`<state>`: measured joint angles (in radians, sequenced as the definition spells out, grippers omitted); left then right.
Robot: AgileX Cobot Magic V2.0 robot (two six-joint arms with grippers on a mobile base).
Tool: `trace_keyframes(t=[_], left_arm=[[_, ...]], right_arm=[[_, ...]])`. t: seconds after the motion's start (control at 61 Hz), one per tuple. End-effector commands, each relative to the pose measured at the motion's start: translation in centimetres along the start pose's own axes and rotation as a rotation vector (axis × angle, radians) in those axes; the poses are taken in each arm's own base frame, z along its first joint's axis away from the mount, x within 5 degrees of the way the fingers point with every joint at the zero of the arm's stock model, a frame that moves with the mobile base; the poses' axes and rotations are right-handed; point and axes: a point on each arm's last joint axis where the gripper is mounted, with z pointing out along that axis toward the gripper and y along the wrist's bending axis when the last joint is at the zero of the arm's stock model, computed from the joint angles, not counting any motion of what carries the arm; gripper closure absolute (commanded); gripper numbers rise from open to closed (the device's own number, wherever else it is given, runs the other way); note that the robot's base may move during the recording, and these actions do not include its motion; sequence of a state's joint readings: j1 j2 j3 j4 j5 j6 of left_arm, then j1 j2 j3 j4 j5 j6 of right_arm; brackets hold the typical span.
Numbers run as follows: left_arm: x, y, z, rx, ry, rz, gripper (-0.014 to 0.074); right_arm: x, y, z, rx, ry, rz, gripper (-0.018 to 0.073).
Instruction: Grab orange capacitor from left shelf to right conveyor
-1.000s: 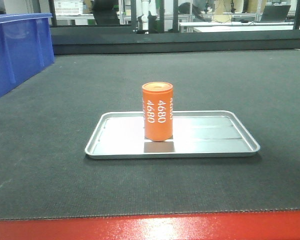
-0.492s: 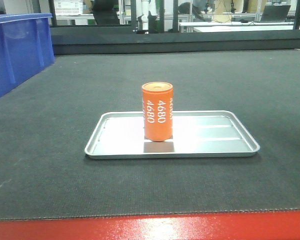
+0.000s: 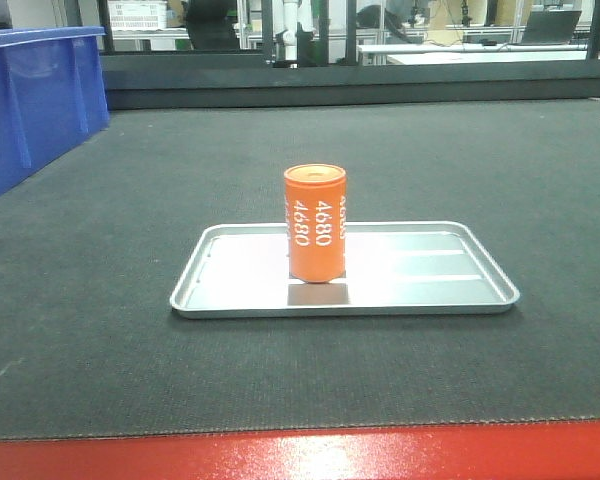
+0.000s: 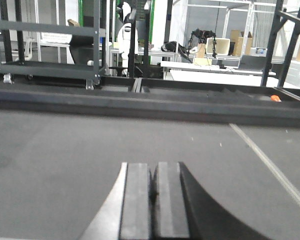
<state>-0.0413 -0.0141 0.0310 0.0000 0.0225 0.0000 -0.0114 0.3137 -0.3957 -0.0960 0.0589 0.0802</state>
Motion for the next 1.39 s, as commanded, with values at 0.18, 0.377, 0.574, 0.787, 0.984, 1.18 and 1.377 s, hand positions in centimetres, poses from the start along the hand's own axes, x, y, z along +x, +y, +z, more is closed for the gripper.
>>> trace_keyframes(t=[0.18, 0.377, 0.574, 0.787, 0.984, 1.18, 1.377], left_arm=[[-1.0, 0.0, -0.1, 0.004, -0.098, -0.006, 0.0701], [-1.0, 0.0, -0.1, 0.004, -0.098, -0.006, 0.0701], [-1.0, 0.0, -0.1, 0.004, -0.098, -0.006, 0.0701], [-1.0, 0.0, -0.1, 0.004, -0.098, -0.006, 0.0701], [-1.0, 0.0, -0.1, 0.004, -0.098, -0.006, 0.0701], [-1.0, 0.0, -0.1, 0.004, -0.098, -0.006, 0.0701], [-1.0, 0.0, -0.1, 0.004, -0.098, -0.006, 0.0701]], right_arm=[[4.7, 0.1, -3.7, 0.0, -0.138, 0.059, 0.0511], [7.5, 0.1, -3.7, 0.0, -0.09, 0.093, 0.0511], [9.8, 0.1, -3.5, 0.001, -0.04, 0.099, 0.0511], [11.3, 0.2, -3.4, -0.001, 0.018, 0.108, 0.0511], [11.4, 0.3, -3.5, -0.014, 0.027, 0.075, 0.0511], [11.2, 0.3, -3.5, -0.026, 0.003, 0.077, 0.0511], [10.8, 0.3, -3.5, -0.029, -0.038, 0.077, 0.0511]])
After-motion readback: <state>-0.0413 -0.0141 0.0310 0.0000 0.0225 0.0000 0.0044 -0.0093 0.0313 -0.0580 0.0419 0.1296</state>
